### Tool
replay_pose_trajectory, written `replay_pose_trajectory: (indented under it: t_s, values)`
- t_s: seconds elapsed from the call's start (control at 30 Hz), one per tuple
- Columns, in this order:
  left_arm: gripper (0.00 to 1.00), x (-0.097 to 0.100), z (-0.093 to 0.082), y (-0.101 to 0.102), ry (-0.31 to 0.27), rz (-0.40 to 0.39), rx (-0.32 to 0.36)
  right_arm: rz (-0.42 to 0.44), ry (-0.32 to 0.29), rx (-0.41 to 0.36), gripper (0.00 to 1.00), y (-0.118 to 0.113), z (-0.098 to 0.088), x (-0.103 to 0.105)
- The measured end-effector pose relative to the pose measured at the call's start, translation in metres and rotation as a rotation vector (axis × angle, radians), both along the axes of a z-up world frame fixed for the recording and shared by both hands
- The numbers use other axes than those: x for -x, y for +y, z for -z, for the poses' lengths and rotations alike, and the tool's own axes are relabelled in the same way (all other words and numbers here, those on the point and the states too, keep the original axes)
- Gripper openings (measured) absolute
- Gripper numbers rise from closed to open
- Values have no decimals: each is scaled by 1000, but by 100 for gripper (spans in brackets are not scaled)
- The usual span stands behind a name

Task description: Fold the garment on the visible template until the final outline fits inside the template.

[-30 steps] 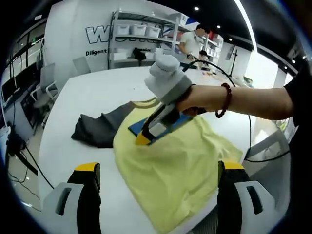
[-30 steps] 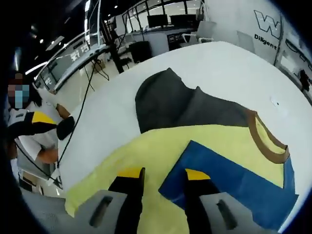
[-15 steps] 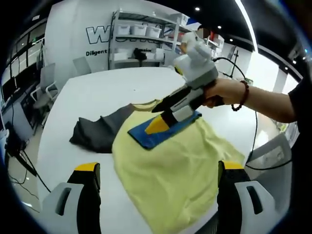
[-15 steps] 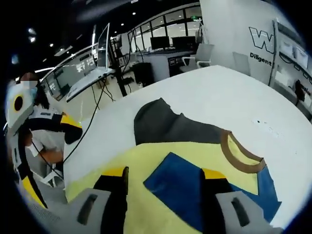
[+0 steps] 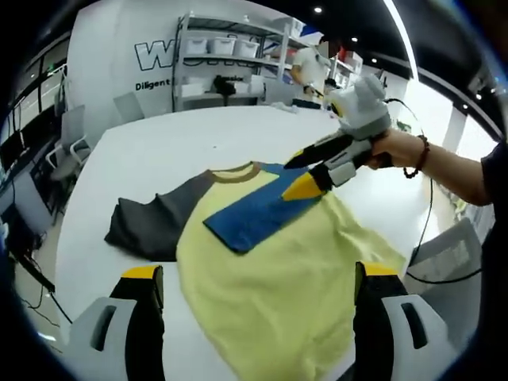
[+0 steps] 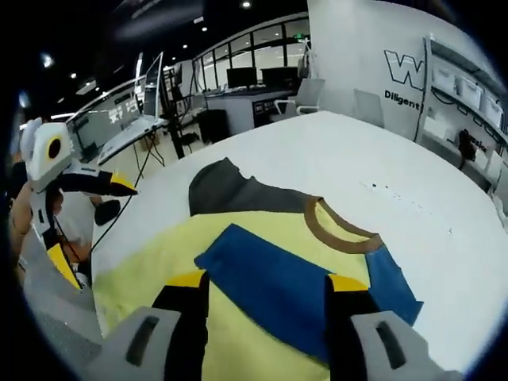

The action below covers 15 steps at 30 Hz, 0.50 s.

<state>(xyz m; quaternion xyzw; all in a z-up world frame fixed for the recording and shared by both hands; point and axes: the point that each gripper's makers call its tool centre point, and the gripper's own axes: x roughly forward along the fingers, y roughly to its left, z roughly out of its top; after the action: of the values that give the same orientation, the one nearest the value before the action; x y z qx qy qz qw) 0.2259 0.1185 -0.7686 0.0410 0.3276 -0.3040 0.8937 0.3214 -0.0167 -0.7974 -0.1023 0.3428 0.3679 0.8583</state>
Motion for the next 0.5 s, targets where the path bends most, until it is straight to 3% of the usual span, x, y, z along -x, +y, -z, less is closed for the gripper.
replay_pose_trajectory:
  t_s: [0.27,0.5]
  values:
    - [96,-19,4,-5,5,-66,38,68,-4,13,54,-41,3,-3]
    - [95,-25,12,-14,7,-31,17,111,-10,24,52,-73,11,-1]
